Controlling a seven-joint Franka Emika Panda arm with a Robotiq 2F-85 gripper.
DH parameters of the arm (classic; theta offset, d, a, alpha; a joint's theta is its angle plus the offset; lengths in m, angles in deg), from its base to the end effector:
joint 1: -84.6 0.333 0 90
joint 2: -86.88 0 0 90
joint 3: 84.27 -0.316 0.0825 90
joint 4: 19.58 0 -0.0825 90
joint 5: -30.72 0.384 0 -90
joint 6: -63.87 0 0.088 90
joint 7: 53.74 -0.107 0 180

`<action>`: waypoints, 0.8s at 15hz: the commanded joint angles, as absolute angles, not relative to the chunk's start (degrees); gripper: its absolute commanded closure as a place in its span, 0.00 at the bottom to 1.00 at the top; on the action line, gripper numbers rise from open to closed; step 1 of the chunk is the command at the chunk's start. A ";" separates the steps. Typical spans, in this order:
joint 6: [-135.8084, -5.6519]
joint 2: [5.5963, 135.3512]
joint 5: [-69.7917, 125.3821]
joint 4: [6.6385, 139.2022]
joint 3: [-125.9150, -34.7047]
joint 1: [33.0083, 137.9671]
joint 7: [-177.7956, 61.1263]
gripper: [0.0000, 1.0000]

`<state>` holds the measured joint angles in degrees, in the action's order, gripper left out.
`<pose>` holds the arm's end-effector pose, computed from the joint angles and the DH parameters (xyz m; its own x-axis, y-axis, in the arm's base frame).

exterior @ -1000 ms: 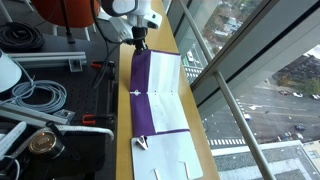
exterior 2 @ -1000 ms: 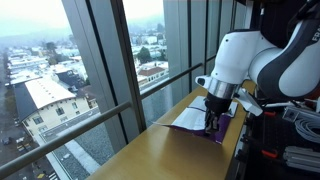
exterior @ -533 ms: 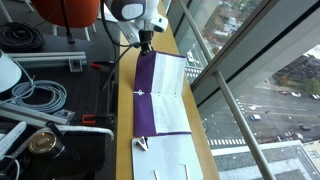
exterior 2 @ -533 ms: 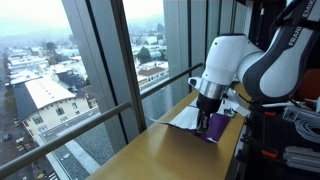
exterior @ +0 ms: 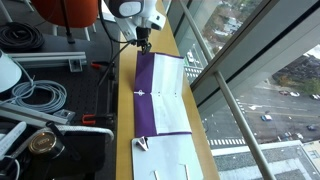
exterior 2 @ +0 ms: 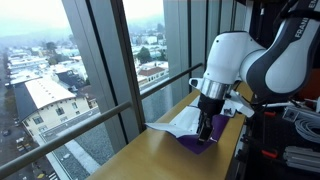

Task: Open the folder

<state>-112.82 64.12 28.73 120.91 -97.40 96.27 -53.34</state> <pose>0.4505 0.2176 0.1705 0.8789 0.4100 0.2440 0.4387 -0.8954 -0.0758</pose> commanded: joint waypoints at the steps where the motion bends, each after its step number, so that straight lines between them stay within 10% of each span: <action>1: -109.85 71.36 33.48 125.37 -108.41 85.07 -49.43 0.08; 12: -92.02 84.12 59.66 120.37 -121.28 54.46 -27.18 0.00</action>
